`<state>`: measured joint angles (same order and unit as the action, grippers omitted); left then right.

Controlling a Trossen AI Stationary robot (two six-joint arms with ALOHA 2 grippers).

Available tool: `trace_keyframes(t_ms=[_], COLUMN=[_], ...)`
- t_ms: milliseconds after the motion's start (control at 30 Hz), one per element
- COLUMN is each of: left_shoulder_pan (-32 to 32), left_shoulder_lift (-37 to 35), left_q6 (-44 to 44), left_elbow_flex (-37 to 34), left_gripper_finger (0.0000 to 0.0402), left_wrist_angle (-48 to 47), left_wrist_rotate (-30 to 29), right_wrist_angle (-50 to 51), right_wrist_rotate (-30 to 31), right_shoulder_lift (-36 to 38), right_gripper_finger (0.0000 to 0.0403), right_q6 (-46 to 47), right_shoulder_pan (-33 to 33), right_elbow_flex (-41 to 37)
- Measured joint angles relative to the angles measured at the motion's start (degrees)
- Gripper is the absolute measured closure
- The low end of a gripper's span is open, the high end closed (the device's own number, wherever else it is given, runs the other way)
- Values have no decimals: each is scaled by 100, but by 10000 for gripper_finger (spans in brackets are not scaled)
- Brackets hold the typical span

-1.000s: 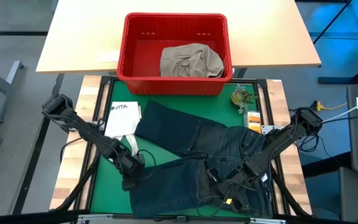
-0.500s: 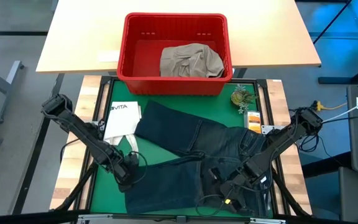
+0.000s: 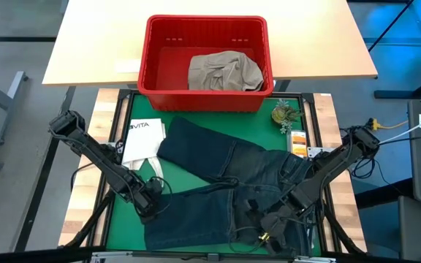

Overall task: Fold Laundry from Bin
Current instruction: Fold the dark blue jeans

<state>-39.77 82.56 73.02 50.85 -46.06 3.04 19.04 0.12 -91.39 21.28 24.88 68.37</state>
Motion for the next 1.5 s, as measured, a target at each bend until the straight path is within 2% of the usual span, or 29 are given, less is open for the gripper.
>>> trace_keyframes(t_ms=[333, 500, 733, 800, 1000, 1133, 1200, 1267, 1400, 1433, 1500], left_shoulder_pan=[-4, -7, -7, -7, -7, -9, -38, -71, -156, -192, -256], left_shoulder_lift=[2, 2, 2, 2, 2, 2, 2, 2, 2, 2, 2], left_q6=[20, 32, 34, 34, 34, 34, 19, 94, 970, 1173, 1485], left_elbow_flex=[-2, 0, 0, -2, 0, 0, 0, 0, 0, 0, 0], left_gripper_finger=[399, 399, 399, 399, 398, 398, 398, 398, 399, 399, 399], left_wrist_angle=[45, 50, 57, 60, 69, 68, 60, 0, -368, -492, -655], left_wrist_rotate=[-97, -100, -117, -115, -116, -157, -165, -184, -239, -249, -240], right_wrist_angle=[-892, -1162, -1322, -1311, -1548, -1586, -1598, -1596, -1550, -1495, -1348], right_wrist_rotate=[199, 796, 1241, 1236, 942, 1078, 1144, 1144, 608, 374, -4], right_shoulder_lift=[-779, -864, -907, -1002, -1222, -1259, -1259, -1259, -1259, -1259, -1259], right_gripper_finger=[195, 203, 213, 218, 225, 228, 244, 276, 378, 390, 383], right_q6=[1411, 1647, 1926, 2196, 2249, 2338, 2293, 2054, 1522, 1387, 1326], right_shoulder_pan=[-2, -1, -15, -15, -15, -15, -15, -15, -11, -13, -10], right_elbow_flex=[-3, -5, -5, -1, -5, -3, -3, -3, -3, -3, -3])
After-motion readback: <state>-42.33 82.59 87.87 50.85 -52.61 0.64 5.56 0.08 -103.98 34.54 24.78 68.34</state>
